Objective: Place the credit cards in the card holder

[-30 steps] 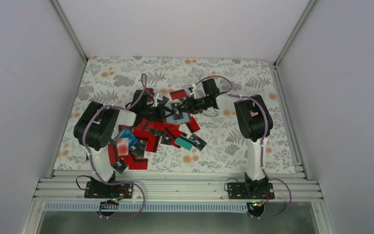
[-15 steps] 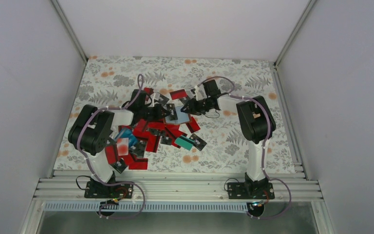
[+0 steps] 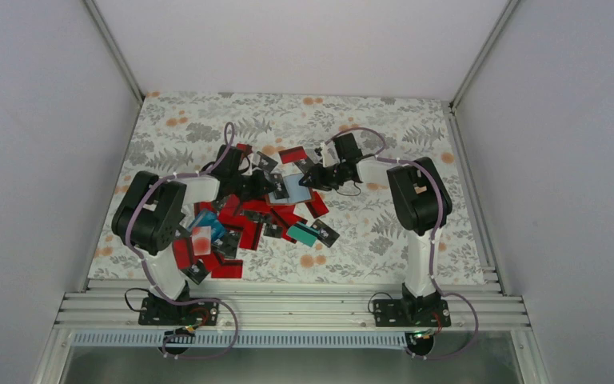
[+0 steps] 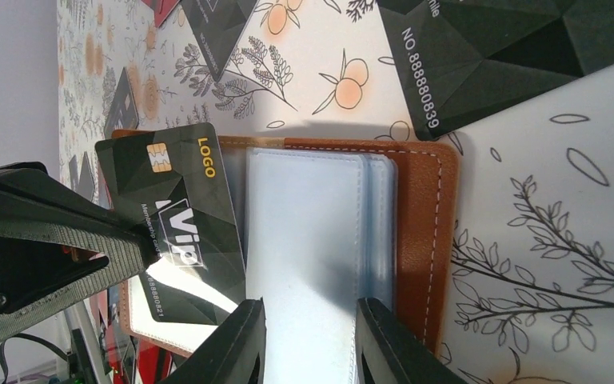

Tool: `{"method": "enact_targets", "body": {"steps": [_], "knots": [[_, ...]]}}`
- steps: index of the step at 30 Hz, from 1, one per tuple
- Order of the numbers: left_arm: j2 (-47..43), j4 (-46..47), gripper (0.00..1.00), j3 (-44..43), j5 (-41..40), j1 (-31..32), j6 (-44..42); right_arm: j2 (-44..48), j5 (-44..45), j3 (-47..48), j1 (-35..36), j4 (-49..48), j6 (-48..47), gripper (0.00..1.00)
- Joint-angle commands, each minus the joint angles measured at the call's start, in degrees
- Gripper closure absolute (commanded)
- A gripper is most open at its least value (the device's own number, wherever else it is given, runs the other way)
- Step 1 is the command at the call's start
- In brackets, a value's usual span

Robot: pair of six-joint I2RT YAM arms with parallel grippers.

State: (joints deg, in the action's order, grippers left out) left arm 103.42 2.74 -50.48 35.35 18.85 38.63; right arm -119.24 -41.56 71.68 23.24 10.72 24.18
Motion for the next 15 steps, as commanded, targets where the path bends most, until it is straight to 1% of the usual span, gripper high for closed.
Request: {"method": "enact_targets", "body": {"steps": [1, 5, 15], "knots": [[-1.9, -4.8, 0.98, -1.3, -2.6, -0.2, 0.6, -1.2, 4.0, -2.8, 0.7, 1.5, 0.3, 0.69], [-2.2, -5.4, 0.98, -1.8, -2.0, -0.3, 1.0, -1.1, 3.8, -3.8, 0.7, 0.8, 0.5, 0.7], [0.7, -1.9, 0.98, -1.9, 0.1, 0.2, 4.1, -0.9, 3.3, -4.4, 0.8, -0.2, 0.9, 0.72]]}}
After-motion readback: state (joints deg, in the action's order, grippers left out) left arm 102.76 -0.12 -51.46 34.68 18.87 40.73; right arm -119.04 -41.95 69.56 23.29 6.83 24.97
